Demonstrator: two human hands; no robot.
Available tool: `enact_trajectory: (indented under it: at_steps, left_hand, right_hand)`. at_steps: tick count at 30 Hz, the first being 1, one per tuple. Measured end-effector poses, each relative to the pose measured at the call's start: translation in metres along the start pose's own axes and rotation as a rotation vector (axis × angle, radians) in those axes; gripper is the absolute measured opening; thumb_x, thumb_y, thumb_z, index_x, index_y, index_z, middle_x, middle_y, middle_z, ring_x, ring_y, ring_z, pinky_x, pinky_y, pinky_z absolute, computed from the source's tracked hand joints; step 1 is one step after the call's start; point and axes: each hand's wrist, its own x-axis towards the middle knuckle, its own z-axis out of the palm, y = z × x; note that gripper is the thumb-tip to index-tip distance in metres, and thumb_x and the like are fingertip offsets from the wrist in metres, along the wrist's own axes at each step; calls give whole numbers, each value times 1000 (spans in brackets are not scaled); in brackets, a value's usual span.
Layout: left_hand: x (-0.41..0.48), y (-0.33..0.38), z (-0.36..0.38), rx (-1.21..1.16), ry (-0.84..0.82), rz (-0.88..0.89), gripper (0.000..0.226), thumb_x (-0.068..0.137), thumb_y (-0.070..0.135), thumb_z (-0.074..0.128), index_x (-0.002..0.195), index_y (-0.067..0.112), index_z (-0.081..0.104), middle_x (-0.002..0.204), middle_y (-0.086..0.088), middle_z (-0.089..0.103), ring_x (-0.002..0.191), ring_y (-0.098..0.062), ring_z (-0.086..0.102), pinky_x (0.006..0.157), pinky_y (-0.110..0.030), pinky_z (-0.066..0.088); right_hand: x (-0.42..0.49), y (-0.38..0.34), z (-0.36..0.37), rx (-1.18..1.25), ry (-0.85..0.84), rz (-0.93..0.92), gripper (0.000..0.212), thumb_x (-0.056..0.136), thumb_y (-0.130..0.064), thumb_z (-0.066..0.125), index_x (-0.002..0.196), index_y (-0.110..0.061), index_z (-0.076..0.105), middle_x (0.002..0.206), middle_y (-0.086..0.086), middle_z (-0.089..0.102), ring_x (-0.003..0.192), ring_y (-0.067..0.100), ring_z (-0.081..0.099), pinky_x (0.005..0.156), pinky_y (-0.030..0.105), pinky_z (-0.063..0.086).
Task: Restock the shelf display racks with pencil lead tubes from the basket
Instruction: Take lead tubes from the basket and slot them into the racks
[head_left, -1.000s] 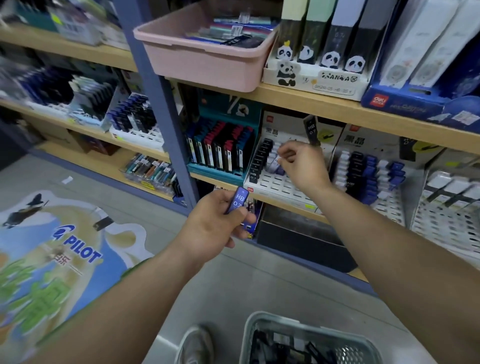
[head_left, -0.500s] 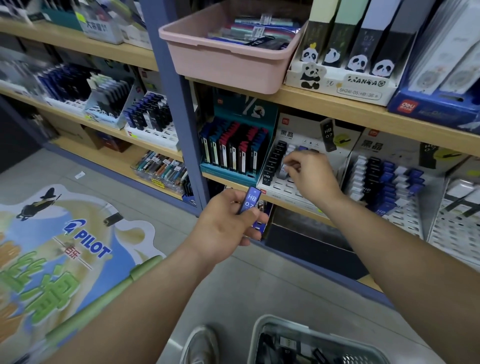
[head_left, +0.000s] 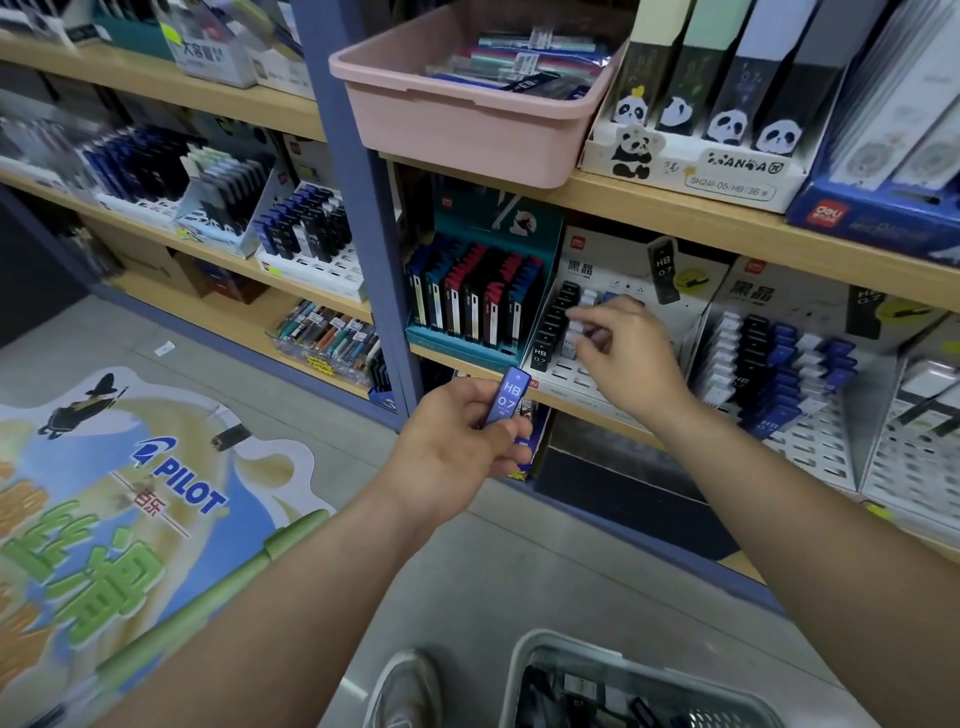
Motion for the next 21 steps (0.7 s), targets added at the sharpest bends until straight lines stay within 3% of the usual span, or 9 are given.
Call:
enact_trajectory:
  at_steps: [2, 4, 7, 12, 15, 17, 21]
  left_hand:
    - [0, 1, 1, 5, -4, 3, 21, 97, 4, 60, 114, 18, 61, 98, -6, 75, 85, -20, 75, 72, -24, 59]
    - [0, 2, 4, 8, -13, 11, 21, 97, 4, 59, 114, 16, 62, 96, -6, 75, 82, -18, 74, 72, -25, 60]
    - [-1, 5, 8, 11, -20, 34, 18, 97, 3, 59, 111, 13, 62, 96, -7, 75, 80, -17, 74, 74, -27, 61]
    - [-1, 6, 11, 4, -19, 58, 19, 95, 3, 63, 112, 12, 62, 96, -6, 77, 82, -17, 74, 74, -25, 60]
    - [3, 3, 13, 131, 6, 56, 18, 95, 10, 66, 111, 16, 64, 99, -2, 75, 90, -19, 72, 78, -25, 58]
    - [6, 0, 11, 366, 61, 95, 22, 92, 21, 70, 113, 21, 64, 106, 6, 70, 98, -14, 67, 87, -27, 55]
    - [2, -1, 9, 852, 55, 185, 44, 92, 42, 66, 133, 30, 54, 130, 10, 58, 118, -13, 55, 99, -32, 49]
  right_hand:
    - [-18, -26, -13, 310, -99, 58, 17, 96, -19, 63, 109, -24, 73, 96, -8, 68, 82, 6, 65, 78, 26, 53]
    - [-33, -52, -19, 568, -242, 100, 13, 95, -17, 65, 103, -23, 73, 91, -2, 73, 81, 14, 70, 72, 28, 57]
    - [-43, -66, -19, 600, -255, 40, 13, 88, -11, 73, 98, -19, 75, 90, -2, 74, 85, 15, 71, 79, 31, 59]
    - [-51, -54, -32, 749, -228, 126, 21, 79, -6, 80, 98, -13, 75, 91, 5, 76, 86, 19, 72, 82, 34, 60]
    - [-54, -46, -37, 773, -206, 179, 18, 81, -3, 77, 96, -11, 73, 85, 5, 75, 77, 18, 71, 72, 31, 61]
    - [-48, -34, -41, 729, -110, 229, 17, 82, -2, 76, 95, -13, 74, 81, 3, 75, 72, 16, 71, 71, 29, 59]
    - [-26, 4, -43, 260, 80, 196, 11, 88, -15, 75, 97, -21, 74, 86, -9, 72, 82, 7, 68, 78, 21, 56]
